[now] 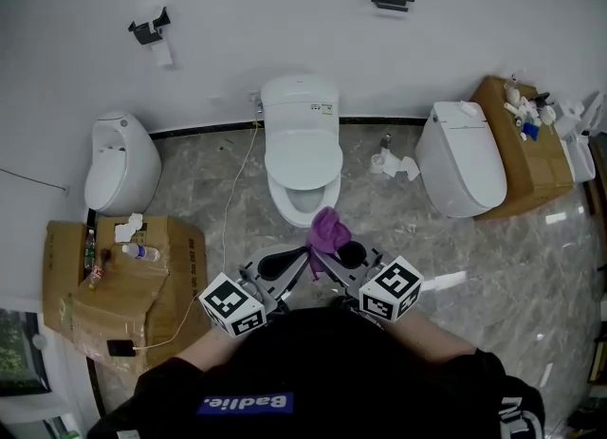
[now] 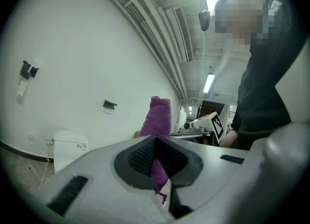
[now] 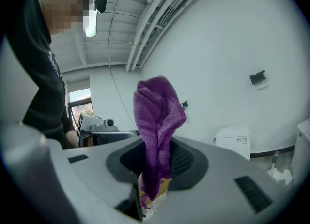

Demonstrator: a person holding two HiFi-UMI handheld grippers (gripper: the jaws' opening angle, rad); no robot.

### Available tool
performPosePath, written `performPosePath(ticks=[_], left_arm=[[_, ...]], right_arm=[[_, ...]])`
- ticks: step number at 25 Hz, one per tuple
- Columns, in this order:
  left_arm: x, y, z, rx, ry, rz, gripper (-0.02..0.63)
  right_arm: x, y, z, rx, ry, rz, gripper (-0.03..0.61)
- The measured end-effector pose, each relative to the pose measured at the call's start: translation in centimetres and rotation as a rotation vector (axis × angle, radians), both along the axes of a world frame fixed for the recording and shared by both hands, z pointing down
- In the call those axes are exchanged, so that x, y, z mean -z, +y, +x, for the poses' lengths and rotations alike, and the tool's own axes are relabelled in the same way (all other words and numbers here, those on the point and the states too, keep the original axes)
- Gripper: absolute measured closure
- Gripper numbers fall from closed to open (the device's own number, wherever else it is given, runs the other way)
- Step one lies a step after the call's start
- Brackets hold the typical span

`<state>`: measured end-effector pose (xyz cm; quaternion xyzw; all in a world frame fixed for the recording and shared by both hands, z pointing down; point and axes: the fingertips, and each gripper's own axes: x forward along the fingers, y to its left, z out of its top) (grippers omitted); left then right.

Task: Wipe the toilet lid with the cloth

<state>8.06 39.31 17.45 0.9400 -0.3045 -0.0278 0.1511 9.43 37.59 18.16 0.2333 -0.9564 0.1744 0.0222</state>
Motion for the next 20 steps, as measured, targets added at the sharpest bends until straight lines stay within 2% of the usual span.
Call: performPosePath(ticks=[20], left_arm=[[0.16, -0.38, -0.1, 0.007, -0.001, 0.008, 0.597]], right_arm=[[-0.22, -0.14, 0.08, -0.01, 0.011, 0.001, 0.48]])
